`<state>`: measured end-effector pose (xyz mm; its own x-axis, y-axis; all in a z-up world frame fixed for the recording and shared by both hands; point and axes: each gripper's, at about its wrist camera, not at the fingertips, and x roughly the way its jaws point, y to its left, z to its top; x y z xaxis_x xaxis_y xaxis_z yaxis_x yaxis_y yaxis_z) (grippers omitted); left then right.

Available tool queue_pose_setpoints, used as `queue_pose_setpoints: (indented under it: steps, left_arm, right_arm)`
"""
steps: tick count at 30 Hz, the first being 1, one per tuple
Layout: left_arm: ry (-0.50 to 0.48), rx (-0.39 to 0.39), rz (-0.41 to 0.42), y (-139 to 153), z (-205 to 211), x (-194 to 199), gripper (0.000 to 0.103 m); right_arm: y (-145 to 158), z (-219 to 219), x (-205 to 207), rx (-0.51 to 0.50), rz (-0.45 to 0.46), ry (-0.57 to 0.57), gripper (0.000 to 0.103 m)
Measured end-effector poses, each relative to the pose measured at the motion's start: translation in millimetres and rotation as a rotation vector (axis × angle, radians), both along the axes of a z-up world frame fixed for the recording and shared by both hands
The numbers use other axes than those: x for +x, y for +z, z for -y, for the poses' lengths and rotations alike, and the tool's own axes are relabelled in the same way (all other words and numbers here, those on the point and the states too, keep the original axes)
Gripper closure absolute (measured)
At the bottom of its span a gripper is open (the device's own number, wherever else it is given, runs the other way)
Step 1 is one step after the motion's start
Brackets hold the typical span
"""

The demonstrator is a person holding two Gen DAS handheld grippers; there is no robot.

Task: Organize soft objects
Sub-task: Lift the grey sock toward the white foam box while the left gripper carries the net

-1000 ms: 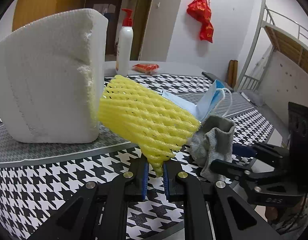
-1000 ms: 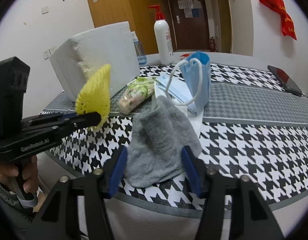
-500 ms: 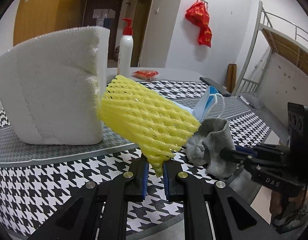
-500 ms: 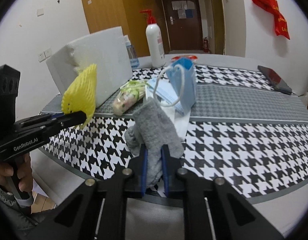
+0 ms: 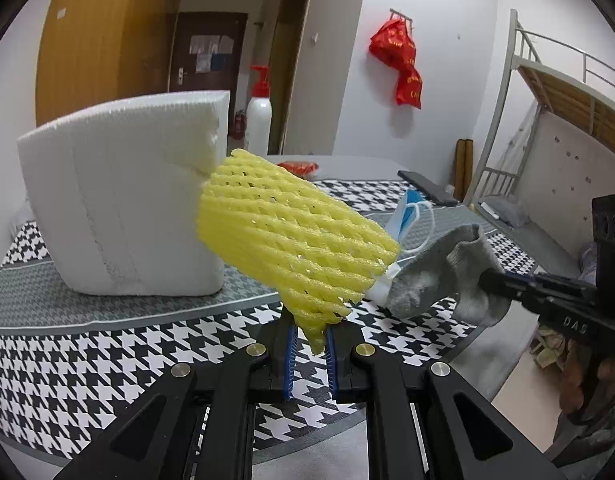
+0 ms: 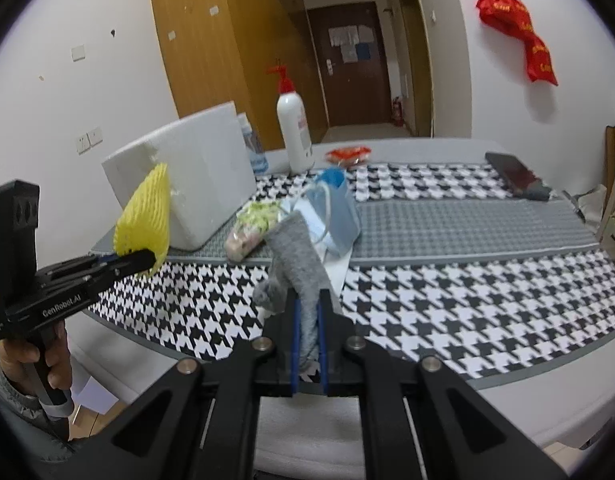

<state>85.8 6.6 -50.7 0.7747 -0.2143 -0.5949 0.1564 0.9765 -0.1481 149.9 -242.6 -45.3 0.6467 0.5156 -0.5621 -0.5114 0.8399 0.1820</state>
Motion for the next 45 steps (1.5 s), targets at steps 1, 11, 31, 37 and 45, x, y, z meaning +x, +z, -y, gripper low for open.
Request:
queue_pose_setpoints:
  steps: [1, 11, 31, 37, 45]
  left_arm:
    - [-0.001, 0.002, 0.005, 1, 1, 0, 0.090]
    - [0.001, 0.044, 0.061, 19, 6, -10, 0.090]
    - [0.062, 0.094, 0.154, 43, 1, -31, 0.090]
    - [0.107, 0.107, 0.161, 44, -8, -36, 0.090]
    - [0.169, 0.135, 0.170, 49, -22, -46, 0.090]
  right_arm:
    - [2, 1, -1, 0.002, 0.006, -0.001, 0.093]
    - [24, 6, -12, 0.032, 0.078, -0.011, 0.093]
    - [45, -22, -19, 0.064, 0.137, 0.106, 0.093]
    - [46, -38, -18, 0.065, 0.139, 0.164, 0.093]
    - [49, -61, -15, 0.066, 0.136, 0.234, 0.093]
